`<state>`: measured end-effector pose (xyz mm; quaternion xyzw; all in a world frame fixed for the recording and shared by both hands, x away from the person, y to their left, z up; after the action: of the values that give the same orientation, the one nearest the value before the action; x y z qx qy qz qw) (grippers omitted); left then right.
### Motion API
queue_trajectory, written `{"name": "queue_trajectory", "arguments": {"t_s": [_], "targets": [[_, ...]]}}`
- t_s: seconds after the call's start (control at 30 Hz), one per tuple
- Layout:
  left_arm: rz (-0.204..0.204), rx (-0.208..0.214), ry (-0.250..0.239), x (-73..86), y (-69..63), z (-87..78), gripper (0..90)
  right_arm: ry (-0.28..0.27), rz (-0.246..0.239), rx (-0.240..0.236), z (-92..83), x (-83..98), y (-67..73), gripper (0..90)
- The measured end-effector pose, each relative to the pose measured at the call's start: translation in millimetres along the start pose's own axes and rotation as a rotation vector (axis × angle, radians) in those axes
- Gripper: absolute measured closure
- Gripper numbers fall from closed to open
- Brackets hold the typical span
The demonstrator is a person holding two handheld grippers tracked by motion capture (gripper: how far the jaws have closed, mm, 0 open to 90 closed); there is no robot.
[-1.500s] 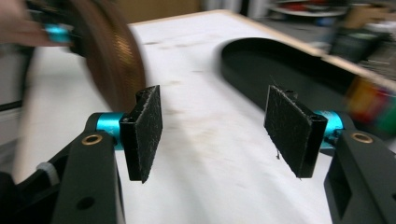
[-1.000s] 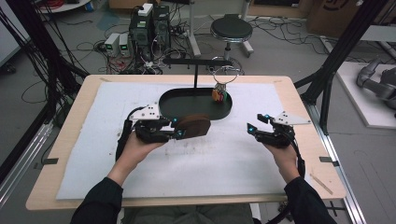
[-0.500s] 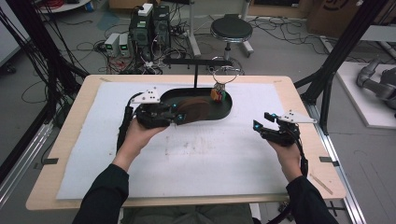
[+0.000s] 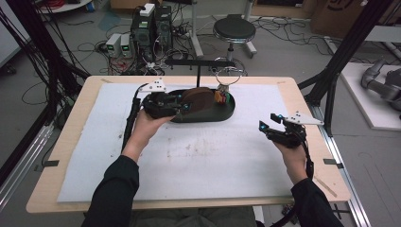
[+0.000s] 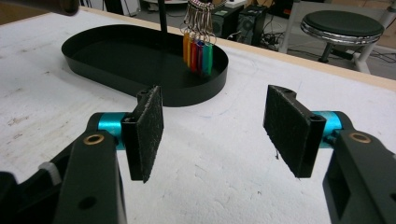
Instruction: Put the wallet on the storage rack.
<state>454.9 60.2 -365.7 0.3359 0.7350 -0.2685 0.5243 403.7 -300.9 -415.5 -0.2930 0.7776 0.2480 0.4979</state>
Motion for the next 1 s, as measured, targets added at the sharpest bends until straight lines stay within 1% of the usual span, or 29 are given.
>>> {"name": "queue_trajectory", "arguments": {"t_s": [0.1, 0.3, 0.37, 0.43, 0.6, 0.67, 0.73, 0.8, 0.83, 0.87, 1.0], "targets": [[-0.014, -0.013, 0.021, 7.4, 7.5, 7.7, 67.2, 0.002, 0.001, 0.0, -0.5, 0.4, -0.3, 38.7], [-0.027, -0.034, 0.047, 19.2, 15.8, 22.4, 67.2, 0.002, 0.001, 0.005, -1.5, 1.1, -2.0, 38.8], [-0.037, -0.034, 0.055, 23.4, 17.5, 27.4, 67.2, 0.004, 0.005, 0.006, -2.2, 1.4, -2.2, 38.7], [-0.059, -0.025, 0.062, 28.1, 19.0, 32.9, 67.2, 0.005, 0.01, 0.006, -2.5, 1.7, -2.5, 38.7], [-0.075, -0.032, 0.066, 36.7, 21.2, 43.3, 67.2, 0.005, 0.004, 0.008, -3.4, 2.2, -3.5, 38.7], [-0.074, -0.046, 0.074, 40.3, 22.7, 47.7, 67.2, 0.004, 0.006, 0.007, -3.7, 2.2, -3.5, 38.7], [-0.082, -0.059, 0.077, 43.1, 24.9, 51.2, 67.2, 0.003, 0.002, 0.007, -4.0, 2.1, -3.8, 38.7], [-0.097, -0.066, 0.067, 45.3, 27.4, 54.3, 67.2, 0.005, 0.003, 0.009, -4.5, 2.4, -3.7, 38.8], [-0.102, -0.076, 0.067, 46.7, 29.2, 55.7, 67.2, 0.005, 0.002, 0.009, -4.6, 2.5, -3.7, 38.8], [-0.105, -0.082, 0.07, 48.0, 30.5, 56.8, 67.2, 0.007, 0.002, 0.01, -4.8, 2.7, -3.7, 38.7], [-0.141, -0.108, 0.086, 56.1, 38.4, 60.9, 67.2, 0.007, -0.002, 0.011, -5.2, 2.9, -3.9, 38.8]]}}
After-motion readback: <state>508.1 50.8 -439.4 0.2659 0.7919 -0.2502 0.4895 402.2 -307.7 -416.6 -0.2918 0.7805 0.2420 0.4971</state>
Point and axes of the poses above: each handheld gripper's, and its own axes: z roughly forward along the jaws, x roughly out of its underside, y roughly to its left, the point moved 6 cm from there along z, roughly forward along the jaws, and after that the axes turned 13 degrees about -x, right-handed, at the moved point
